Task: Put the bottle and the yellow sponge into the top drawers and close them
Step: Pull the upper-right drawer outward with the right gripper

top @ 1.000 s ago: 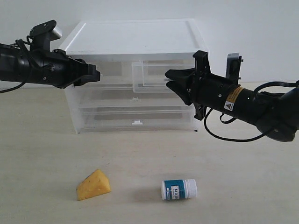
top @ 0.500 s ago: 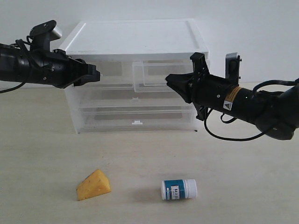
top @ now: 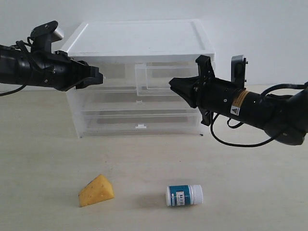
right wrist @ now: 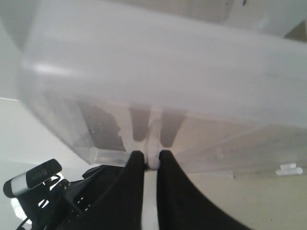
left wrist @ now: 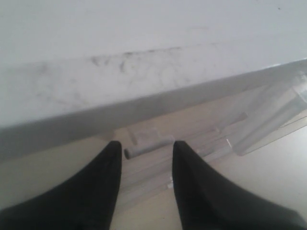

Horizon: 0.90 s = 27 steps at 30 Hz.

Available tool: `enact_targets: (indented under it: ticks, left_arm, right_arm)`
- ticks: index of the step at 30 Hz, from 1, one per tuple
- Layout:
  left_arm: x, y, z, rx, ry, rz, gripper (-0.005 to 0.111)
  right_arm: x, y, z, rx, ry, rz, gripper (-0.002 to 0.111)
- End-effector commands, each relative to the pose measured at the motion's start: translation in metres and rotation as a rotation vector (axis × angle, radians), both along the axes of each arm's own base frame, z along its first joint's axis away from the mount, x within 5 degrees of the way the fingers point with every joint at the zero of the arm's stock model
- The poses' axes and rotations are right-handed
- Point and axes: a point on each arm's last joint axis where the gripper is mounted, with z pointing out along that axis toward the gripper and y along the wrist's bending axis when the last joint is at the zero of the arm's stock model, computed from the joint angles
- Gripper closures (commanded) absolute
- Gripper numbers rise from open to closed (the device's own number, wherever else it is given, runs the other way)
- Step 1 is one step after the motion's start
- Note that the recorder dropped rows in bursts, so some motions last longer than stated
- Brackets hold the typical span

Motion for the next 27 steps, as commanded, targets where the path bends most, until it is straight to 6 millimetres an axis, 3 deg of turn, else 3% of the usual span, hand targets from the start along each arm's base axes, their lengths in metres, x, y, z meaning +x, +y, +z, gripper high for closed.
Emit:
enact_targets:
  ticks: [1, 12, 27]
  left_arm:
    - [0.013, 0.014, 0.005, 0.020, -0.031, 0.153, 0.070]
    - [0.012, 0.014, 0.005, 0.019, -0.031, 0.151, 0.070]
    - [0.012, 0.014, 0.005, 0.015, -0.030, 0.144, 0.070]
  right_arm:
    - [-0.013, 0.000, -0.003, 0.018, -0.041, 0.040, 0.108]
    - [-0.037, -0.004, -0.016, 0.037, -0.021, 0.064, 0.108]
    - [-0.065, -0.010, -0.007, -0.009, -0.052, 0.084, 0.108]
